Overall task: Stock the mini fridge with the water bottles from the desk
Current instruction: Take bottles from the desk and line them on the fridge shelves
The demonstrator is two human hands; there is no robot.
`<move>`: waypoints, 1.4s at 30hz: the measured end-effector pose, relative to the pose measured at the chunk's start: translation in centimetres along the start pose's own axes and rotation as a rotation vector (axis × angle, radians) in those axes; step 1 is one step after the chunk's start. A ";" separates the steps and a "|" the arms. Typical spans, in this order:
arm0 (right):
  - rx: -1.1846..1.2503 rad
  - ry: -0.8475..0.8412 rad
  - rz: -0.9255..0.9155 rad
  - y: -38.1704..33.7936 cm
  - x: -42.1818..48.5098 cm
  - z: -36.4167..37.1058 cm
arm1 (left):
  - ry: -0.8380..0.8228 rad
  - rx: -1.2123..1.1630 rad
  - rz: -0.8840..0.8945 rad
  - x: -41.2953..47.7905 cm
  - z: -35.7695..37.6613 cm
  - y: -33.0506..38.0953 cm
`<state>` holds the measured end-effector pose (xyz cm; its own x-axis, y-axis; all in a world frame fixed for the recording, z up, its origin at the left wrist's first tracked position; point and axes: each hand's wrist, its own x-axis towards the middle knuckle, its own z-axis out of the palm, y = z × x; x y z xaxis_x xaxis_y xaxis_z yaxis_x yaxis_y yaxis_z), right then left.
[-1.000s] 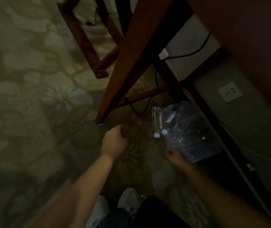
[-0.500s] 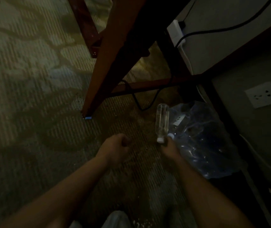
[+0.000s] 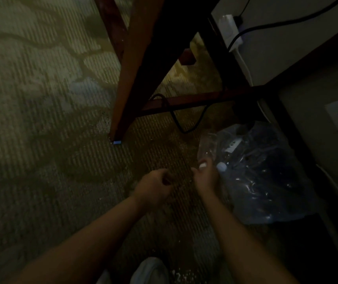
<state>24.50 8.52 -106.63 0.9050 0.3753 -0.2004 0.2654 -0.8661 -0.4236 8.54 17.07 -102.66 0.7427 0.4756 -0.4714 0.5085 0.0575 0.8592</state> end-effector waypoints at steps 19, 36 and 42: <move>0.322 -0.107 -0.076 -18.0 -18.6 -14.9 | -0.036 0.043 -0.022 -18.8 -11.0 6.1; 0.633 0.021 -0.329 -32.6 -35.5 -41.9 | -0.068 0.028 0.250 -39.2 -21.0 24.1; 0.735 0.135 -0.379 -32.4 -39.9 -52.1 | 0.028 0.034 0.518 -45.0 -19.6 32.7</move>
<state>-2.85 4.45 -38.88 0.8425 0.5146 0.1596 0.3181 -0.2360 -0.9182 -16.79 14.82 -49.48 0.8892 0.4571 0.0201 0.0912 -0.2201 0.9712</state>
